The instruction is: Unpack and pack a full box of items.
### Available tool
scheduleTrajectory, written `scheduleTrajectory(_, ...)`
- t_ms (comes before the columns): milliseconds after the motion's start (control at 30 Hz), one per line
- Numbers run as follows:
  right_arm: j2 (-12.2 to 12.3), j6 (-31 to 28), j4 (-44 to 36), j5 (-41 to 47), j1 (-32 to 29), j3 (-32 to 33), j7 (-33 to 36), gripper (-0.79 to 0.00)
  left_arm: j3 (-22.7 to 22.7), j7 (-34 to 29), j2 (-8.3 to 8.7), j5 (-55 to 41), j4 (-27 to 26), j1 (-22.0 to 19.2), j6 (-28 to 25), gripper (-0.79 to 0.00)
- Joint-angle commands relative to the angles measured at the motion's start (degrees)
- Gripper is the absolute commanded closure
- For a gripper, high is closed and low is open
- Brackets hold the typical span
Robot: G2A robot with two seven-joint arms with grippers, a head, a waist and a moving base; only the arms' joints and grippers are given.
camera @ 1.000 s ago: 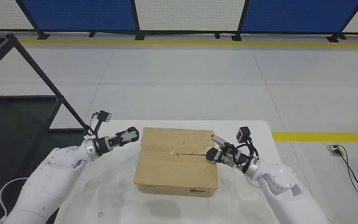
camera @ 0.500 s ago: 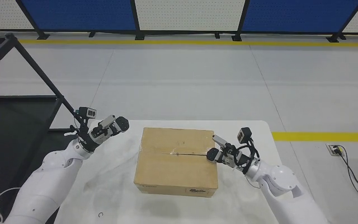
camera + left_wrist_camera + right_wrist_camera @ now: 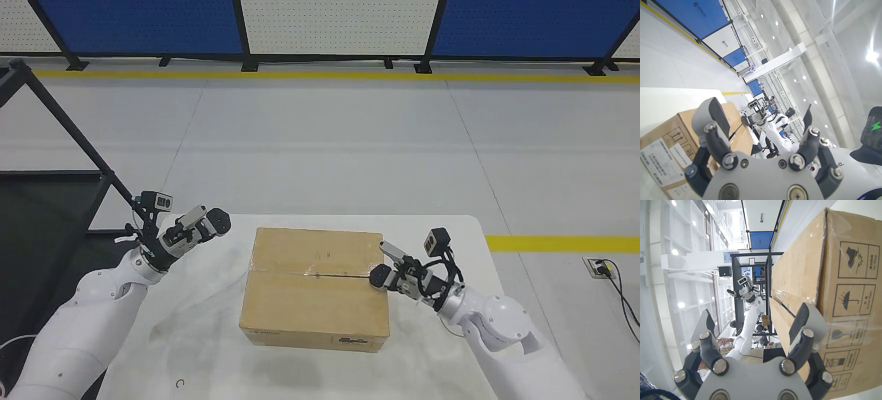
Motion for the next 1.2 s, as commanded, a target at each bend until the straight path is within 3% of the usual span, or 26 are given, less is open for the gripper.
scheduleTrajectory(0, 0.0, 0.3, -0.6, -0.4, -0.4, -0.1, -0.6, -0.785, -0.7, 1.5, 0.15, 1.0, -1.3, 0.9, 0.7, -0.785)
scheduleTrajectory(333, -0.2, 1.5, -0.3, -1.0, -0.2, 0.2, -0.8, -0.785, -5.5, 7.5, 1.37, 6.7, -7.2, 6.2, 1.7, -0.785)
scheduleTrajectory(500, -0.2, 1.5, -0.3, -1.0, -0.2, 0.2, -0.8, -0.785, -8.0, 9.6, 1.85, 5.1, -11.2, 10.0, 3.5, -0.785)
scheduleTrajectory(867, -0.2, 1.5, -0.3, -1.0, -0.2, 0.2, -0.8, -0.785, -8.0, 9.6, 1.85, 5.1, -11.2, 10.0, 3.5, -0.785)
scheduleTrajectory(933, -0.2, 1.5, -0.3, -1.0, -0.2, 0.2, -0.8, -0.785, -8.1, 11.6, 1.73, 5.1, -11.8, 10.8, 6.4, -0.785)
scheduleTrajectory(1167, -0.2, 1.5, -0.3, -1.0, -0.2, 0.2, -0.8, -0.785, -12.0, 18.1, 2.27, 6.0, -18.6, 20.2, 2.4, -0.785)
